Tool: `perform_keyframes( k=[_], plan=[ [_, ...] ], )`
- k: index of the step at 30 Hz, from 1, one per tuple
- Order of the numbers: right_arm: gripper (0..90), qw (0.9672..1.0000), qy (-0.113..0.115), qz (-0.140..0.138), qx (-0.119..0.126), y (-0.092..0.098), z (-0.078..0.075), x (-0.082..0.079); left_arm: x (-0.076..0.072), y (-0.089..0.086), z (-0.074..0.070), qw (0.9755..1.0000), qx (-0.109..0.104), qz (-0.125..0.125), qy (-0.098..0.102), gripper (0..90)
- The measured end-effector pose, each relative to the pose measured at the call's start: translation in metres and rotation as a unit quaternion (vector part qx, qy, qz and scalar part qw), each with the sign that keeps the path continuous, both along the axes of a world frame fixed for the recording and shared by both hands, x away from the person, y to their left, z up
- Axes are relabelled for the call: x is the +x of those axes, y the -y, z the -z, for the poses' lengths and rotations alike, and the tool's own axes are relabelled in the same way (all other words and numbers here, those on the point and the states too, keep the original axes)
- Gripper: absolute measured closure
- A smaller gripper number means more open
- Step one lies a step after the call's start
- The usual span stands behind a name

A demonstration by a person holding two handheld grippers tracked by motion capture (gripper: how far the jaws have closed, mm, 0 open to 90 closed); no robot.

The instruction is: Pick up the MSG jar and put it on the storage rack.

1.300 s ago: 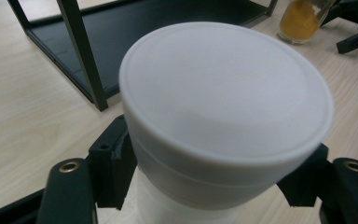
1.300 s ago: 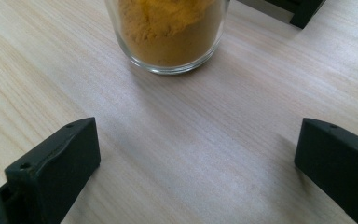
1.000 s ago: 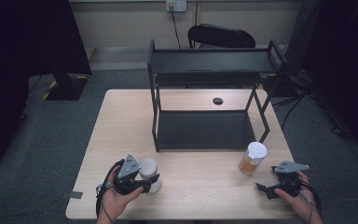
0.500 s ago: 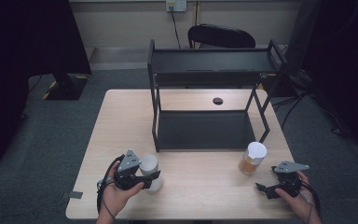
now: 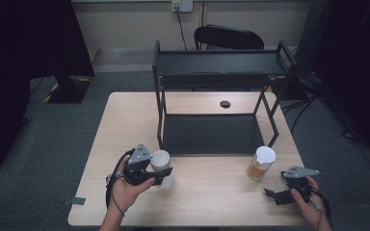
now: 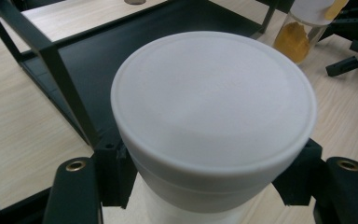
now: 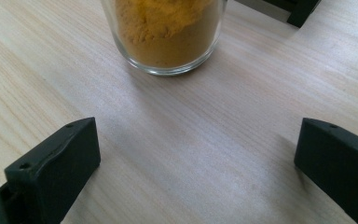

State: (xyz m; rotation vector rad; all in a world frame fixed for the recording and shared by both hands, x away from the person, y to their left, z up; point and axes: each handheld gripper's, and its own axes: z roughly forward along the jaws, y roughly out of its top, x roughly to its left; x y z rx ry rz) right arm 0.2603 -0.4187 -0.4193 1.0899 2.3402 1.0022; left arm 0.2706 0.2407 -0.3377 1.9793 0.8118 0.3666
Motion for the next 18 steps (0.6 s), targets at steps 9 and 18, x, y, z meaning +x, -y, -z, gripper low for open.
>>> perform_keyframes(
  k=[9, 18],
  plan=[
    [0.0, 1.0, 0.0, 0.0, 0.0, 0.0, 0.0, 0.0, 0.013, 0.012, -0.008, 1.0, 0.0, 0.005, 0.003, 34.5],
    [0.0, 1.0, 0.0, 0.0, 0.0, 0.0, 0.0, 0.0, 0.03, 0.025, -0.019, 0.9999, 0.004, 0.009, 0.008, 34.5]
  ],
)
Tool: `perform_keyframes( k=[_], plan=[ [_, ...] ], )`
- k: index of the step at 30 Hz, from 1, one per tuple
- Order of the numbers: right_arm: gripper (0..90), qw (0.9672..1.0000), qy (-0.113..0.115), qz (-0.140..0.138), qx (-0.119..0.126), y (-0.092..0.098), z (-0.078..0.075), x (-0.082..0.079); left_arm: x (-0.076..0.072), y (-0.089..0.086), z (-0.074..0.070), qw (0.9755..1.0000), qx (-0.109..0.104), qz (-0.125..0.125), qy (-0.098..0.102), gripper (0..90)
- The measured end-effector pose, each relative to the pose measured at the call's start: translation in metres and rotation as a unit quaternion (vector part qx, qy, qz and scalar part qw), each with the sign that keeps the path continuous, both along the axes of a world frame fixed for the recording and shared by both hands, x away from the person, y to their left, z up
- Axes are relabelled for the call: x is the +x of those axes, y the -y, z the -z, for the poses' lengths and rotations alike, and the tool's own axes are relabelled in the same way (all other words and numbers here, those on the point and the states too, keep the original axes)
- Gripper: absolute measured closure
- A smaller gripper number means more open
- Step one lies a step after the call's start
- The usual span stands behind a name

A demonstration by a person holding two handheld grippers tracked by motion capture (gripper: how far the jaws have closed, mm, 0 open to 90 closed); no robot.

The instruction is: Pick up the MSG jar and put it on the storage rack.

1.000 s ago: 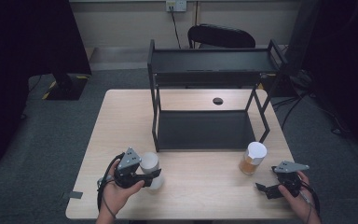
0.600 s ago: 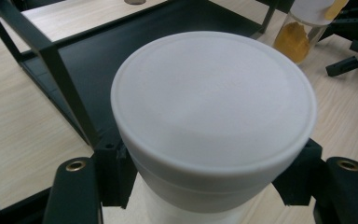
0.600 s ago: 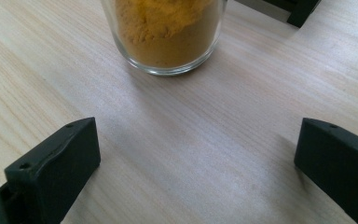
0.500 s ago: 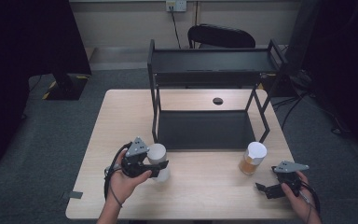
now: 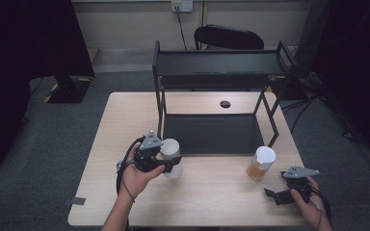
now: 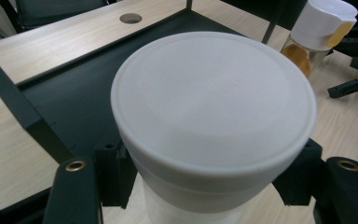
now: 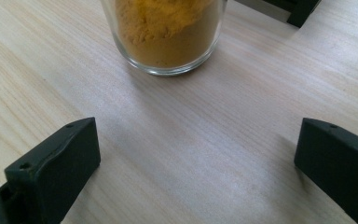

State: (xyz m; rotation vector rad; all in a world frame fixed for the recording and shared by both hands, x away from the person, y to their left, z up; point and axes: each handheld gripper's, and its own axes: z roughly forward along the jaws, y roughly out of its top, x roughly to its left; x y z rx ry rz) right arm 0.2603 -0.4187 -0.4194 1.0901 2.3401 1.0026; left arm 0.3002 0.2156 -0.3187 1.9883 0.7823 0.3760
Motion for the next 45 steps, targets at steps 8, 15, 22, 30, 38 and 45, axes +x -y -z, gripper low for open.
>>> perform_keyframes(
  k=[8, 15, 22, 30, 38, 45],
  plan=[
    [0.0, 1.0, 0.0, 0.0, 0.0, 0.0, 0.0, 0.0, 0.011, 0.009, -0.007, 0.9999, -0.012, -0.002, 0.002, 34.5],
    [0.0, 1.0, 0.0, 0.0, 0.0, 0.0, 0.0, 0.0, 0.025, 0.018, -0.016, 0.9999, -0.015, -0.004, 0.004, 34.5],
    [0.0, 1.0, 0.0, 0.0, 0.0, 0.0, 0.0, 0.0, 0.036, 0.028, -0.026, 0.9999, -0.012, -0.006, 0.007, 34.5],
    [0.0, 1.0, 0.0, 0.0, 0.0, 0.0, 0.0, 0.0, 0.046, 0.033, -0.034, 0.9998, -0.018, -0.009, 0.007, 34.5],
    [0.0, 1.0, 0.0, 0.0, 0.0, 0.0, 0.0, 0.0, 0.054, 0.039, -0.046, 0.9997, -0.018, -0.008, 0.012, 34.5],
    [0.0, 1.0, 0.0, 0.0, 0.0, 0.0, 0.0, 0.0, 0.06, 0.045, -0.056, 0.9997, -0.018, -0.006, 0.013, 34.5]
  ],
)
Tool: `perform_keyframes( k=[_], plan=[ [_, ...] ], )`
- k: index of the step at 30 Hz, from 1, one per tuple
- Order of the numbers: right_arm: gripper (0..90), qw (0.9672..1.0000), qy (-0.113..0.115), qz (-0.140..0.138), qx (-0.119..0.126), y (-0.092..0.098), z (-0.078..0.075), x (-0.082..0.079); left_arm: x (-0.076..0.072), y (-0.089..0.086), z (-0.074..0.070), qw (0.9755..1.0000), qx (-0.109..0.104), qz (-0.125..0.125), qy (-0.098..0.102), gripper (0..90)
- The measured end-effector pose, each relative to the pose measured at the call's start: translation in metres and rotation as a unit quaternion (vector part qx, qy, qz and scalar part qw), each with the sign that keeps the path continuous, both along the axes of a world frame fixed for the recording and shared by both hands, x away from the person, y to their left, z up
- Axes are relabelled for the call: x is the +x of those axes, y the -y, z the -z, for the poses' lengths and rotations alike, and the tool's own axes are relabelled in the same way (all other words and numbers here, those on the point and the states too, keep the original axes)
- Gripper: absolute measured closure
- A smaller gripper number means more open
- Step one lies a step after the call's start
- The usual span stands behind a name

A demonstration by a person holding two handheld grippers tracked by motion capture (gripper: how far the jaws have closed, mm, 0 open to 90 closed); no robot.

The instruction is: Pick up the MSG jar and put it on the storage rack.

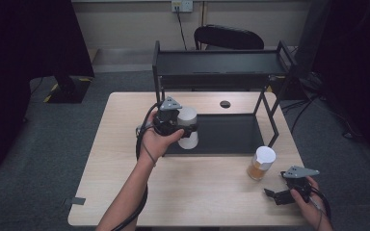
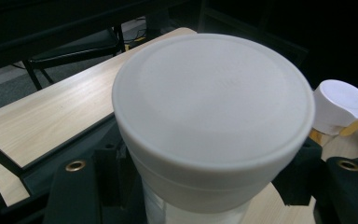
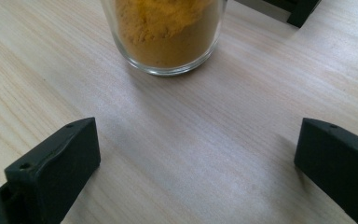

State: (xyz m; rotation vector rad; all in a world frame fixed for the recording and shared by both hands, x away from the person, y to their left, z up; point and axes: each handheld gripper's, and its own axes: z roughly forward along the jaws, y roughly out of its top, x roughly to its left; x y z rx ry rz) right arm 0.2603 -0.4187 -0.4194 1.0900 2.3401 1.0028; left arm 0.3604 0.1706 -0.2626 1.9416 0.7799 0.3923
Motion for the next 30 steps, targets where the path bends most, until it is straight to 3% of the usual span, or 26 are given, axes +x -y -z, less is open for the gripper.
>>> perform_keyframes(
  k=[11, 30],
  plan=[
    [0.0, 1.0, 0.0, 0.0, 0.0, 0.0, 0.0, 0.0, 0.008, 0.006, -0.016, 1.0, -0.001, -0.002, 0.006, 34.5],
    [0.0, 1.0, 0.001, 0.0, 0.0, 0.0, 0.0, 0.0, 0.014, 0.016, -0.06, 0.9998, 0.007, 0.005, 0.018, 34.4]
  ],
)
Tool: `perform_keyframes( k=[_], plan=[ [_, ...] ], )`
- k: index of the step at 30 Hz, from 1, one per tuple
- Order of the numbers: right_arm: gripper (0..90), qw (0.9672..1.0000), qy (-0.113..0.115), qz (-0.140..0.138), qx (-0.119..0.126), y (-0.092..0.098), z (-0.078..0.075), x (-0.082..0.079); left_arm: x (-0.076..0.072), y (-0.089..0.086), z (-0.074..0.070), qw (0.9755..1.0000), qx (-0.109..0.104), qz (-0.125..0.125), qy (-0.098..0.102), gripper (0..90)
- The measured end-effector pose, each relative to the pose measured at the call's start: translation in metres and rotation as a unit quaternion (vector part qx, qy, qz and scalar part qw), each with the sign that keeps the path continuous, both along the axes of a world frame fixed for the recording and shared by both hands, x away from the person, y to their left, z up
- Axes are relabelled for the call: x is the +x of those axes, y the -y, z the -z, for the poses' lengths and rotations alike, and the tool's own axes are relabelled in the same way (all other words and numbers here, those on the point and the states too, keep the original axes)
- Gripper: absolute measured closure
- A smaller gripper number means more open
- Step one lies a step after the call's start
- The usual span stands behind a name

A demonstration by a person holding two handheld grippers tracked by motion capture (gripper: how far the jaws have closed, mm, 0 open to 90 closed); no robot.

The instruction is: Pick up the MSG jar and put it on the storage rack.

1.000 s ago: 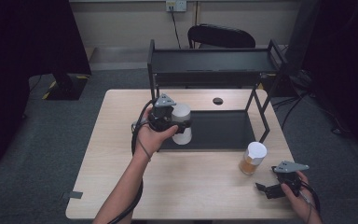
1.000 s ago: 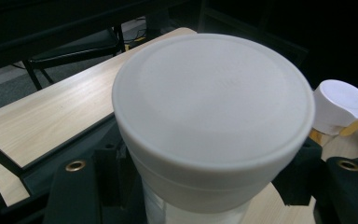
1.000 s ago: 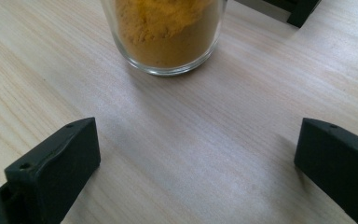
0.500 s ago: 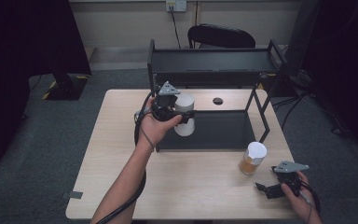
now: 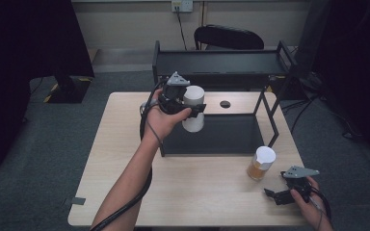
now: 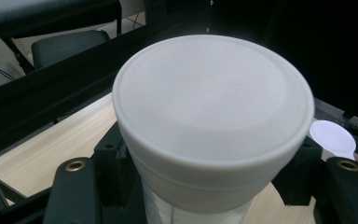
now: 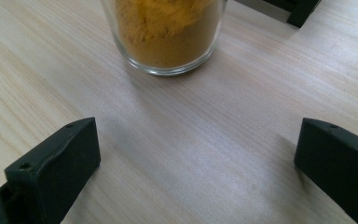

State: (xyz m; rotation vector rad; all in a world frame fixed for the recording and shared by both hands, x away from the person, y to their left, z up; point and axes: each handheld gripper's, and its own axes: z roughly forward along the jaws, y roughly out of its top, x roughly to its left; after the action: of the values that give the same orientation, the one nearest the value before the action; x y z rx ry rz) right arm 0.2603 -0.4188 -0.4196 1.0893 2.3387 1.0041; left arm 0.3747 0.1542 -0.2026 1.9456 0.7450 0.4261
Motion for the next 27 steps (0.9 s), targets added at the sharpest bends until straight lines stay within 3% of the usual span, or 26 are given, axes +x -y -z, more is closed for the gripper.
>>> perform_keyframes(
  k=[27],
  plan=[
    [0.0, 1.0, 0.0, 0.0, 0.0, 0.0, 0.0, 0.0, -0.002, 0.005, -0.048, 0.9998, -0.015, 0.009, 0.013, 34.5]
  ],
)
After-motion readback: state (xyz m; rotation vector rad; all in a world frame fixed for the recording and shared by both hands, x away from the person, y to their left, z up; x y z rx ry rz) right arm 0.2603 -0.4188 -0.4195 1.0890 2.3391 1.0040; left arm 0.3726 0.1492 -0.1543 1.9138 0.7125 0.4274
